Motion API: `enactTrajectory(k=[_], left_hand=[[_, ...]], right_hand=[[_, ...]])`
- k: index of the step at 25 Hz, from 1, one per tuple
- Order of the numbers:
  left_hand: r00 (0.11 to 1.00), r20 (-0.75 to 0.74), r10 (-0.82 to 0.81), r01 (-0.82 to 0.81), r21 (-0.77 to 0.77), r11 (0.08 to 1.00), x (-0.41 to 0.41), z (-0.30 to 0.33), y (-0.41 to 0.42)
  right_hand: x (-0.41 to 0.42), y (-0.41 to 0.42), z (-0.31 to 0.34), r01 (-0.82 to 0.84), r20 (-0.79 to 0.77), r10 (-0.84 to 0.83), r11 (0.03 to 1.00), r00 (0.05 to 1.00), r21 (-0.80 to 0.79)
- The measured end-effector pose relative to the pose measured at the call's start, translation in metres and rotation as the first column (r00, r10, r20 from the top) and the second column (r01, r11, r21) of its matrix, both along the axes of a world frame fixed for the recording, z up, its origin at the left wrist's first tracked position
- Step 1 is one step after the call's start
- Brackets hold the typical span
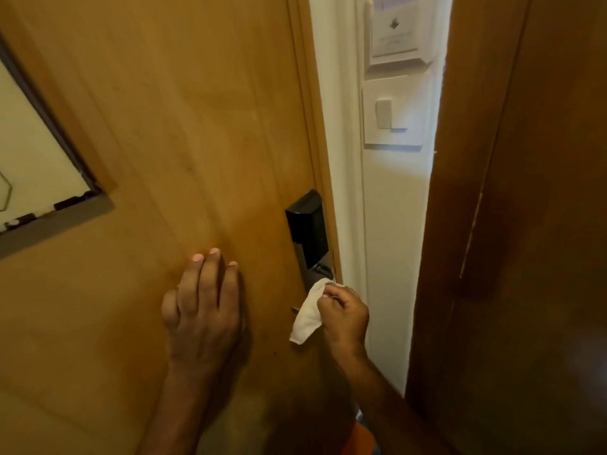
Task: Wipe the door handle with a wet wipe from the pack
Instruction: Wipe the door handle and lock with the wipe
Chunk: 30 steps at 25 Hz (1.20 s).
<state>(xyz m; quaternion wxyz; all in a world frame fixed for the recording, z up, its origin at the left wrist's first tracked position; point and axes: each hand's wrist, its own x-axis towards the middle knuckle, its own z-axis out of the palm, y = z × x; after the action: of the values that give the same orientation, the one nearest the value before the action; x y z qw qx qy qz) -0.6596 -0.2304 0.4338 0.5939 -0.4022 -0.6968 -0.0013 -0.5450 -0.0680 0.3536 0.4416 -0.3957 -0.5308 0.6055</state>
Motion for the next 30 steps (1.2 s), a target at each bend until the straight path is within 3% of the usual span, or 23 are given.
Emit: enactTrajectory(k=[3, 5, 7, 9, 11, 12, 15, 18, 19, 21, 23, 25, 26, 27, 28, 29, 30], left_hand=[[0.999, -0.033, 0.031, -0.031, 0.021, 0.999, -0.003, -0.004, -0.002], [0.999, -0.037, 0.030, -0.029, 0.029, 0.999, -0.005, -0.006, -0.001], [0.999, -0.033, 0.021, -0.020, 0.030, 0.999, -0.005, -0.006, 0.000], [0.999, -0.037, 0.017, -0.017, 0.012, 1.000, -0.004, -0.007, 0.000], [0.998, -0.060, 0.034, -0.034, 0.001, 0.999, -0.005, -0.006, 0.000], [0.997, -0.064, 0.036, -0.036, -0.002, 0.999, -0.006, -0.006, 0.000], [0.998, -0.063, 0.033, -0.032, 0.013, 0.999, -0.007, -0.006, 0.001], [0.996, -0.072, 0.054, -0.053, 0.015, 0.998, -0.006, -0.008, 0.000], [0.995, -0.076, 0.065, -0.064, 0.022, 0.998, -0.007, -0.008, 0.001], [0.995, -0.075, 0.071, -0.068, 0.033, 0.997, -0.008, -0.007, 0.003], [0.995, -0.083, 0.054, -0.051, 0.031, 0.998, -0.010, -0.006, 0.005], [0.996, -0.081, 0.036, -0.034, 0.023, 0.999, -0.010, -0.003, 0.003], [0.996, -0.079, 0.033, -0.032, 0.015, 0.999, -0.009, -0.004, 0.003], [0.997, -0.077, 0.030, -0.030, 0.003, 1.000, -0.008, -0.004, 0.003], [0.997, -0.073, 0.025, -0.026, -0.010, 1.000, -0.008, -0.005, 0.002], [0.997, -0.069, 0.019, -0.021, -0.018, 1.000, -0.007, -0.006, 0.002], [0.998, -0.065, 0.015, -0.016, -0.021, 1.000, -0.007, -0.006, 0.001]], right_hand=[[-0.018, -0.003, -0.007, 0.119, 0.137, -0.138, 0.983, 0.981, 0.137], [-0.035, 0.006, 0.000, 0.182, 0.147, -0.190, 0.981, 0.971, 0.068], [-0.049, 0.034, 0.018, 0.216, 0.176, -0.183, 0.958, 0.967, -0.191], [-0.052, 0.057, 0.031, 0.166, 0.108, -0.130, 0.862, 0.986, -0.480], [-0.054, 0.043, 0.035, 0.079, 0.044, -0.066, 0.800, 0.997, -0.594], [-0.057, 0.029, 0.029, 0.122, 0.088, -0.086, 0.781, 0.992, -0.613], [-0.061, -0.015, 0.027, 0.231, 0.084, -0.221, 0.809, 0.972, -0.541], [-0.067, -0.025, 0.031, 0.247, 0.212, -0.184, 0.912, 0.960, -0.329], [-0.067, -0.021, 0.032, 0.214, 0.212, -0.150, 0.921, 0.966, -0.325], [-0.063, -0.002, 0.034, 0.156, 0.134, -0.105, 0.869, 0.985, -0.470], [-0.056, 0.019, 0.032, -0.119, -0.127, 0.039, 0.684, 0.991, -0.720], [-0.049, 0.026, 0.023, -0.400, -0.475, -0.001, 0.536, 0.880, -0.743], [-0.048, 0.026, 0.020, -0.430, -0.529, -0.050, 0.521, 0.847, -0.738], [-0.052, 0.023, 0.020, -0.407, -0.516, -0.062, 0.539, 0.854, -0.738], [-0.057, 0.018, 0.018, -0.296, -0.400, -0.034, 0.614, 0.916, -0.731], [-0.063, 0.010, 0.016, -0.079, -0.162, -0.043, 0.734, 0.986, -0.675], [-0.071, -0.001, 0.016, 0.119, 0.073, -0.095, 0.847, 0.993, -0.519]])
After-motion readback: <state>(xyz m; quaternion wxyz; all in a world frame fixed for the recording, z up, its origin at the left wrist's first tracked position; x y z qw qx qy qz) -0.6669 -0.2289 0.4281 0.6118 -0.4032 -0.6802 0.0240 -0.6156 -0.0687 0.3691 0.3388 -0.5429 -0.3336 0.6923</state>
